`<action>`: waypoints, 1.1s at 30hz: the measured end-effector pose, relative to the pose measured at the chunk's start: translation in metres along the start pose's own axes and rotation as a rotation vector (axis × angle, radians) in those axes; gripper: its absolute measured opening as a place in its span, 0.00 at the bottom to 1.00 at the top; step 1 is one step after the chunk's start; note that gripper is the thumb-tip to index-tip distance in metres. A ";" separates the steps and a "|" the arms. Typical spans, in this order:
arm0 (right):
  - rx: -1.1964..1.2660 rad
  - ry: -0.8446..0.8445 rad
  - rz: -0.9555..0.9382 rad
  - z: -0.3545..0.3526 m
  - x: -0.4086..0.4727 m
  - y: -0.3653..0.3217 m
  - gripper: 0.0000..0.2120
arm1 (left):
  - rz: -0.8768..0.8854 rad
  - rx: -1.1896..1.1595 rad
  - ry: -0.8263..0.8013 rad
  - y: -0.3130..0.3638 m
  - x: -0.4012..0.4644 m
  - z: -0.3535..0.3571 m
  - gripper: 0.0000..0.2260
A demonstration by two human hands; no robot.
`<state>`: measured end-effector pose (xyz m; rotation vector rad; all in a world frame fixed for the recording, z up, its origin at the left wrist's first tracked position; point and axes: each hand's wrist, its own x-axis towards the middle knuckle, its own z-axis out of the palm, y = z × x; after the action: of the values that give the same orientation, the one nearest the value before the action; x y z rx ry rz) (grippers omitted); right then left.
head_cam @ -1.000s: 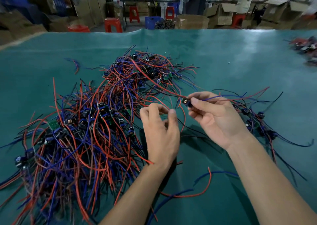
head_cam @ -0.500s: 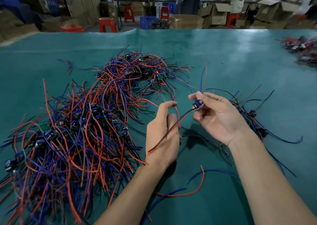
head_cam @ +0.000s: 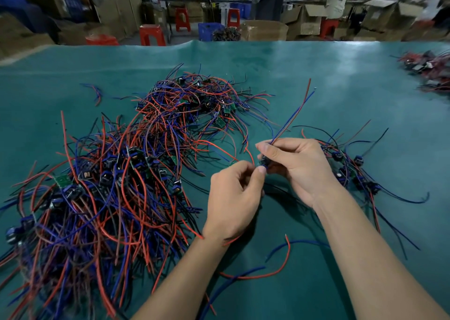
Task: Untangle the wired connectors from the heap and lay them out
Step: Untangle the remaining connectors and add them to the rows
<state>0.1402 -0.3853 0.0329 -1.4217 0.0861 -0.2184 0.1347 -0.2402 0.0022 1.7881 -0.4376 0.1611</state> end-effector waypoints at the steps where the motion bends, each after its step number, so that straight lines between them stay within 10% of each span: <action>1: -0.018 0.029 -0.018 -0.001 0.001 0.000 0.11 | -0.013 -0.014 -0.015 0.000 -0.001 0.000 0.12; 25: 0.045 1.073 -0.391 -0.050 0.008 -0.016 0.10 | -0.034 0.031 0.038 -0.005 0.003 0.000 0.07; 27: -0.032 0.966 -0.271 -0.044 0.006 -0.016 0.11 | -0.041 0.000 0.073 -0.005 0.004 0.000 0.07; 33: -0.347 -0.049 -0.066 0.005 -0.005 0.002 0.03 | -0.032 -0.018 0.108 -0.001 0.004 -0.002 0.07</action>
<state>0.1360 -0.3793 0.0314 -1.7763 0.0375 -0.2307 0.1395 -0.2389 0.0028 1.7587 -0.3325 0.2297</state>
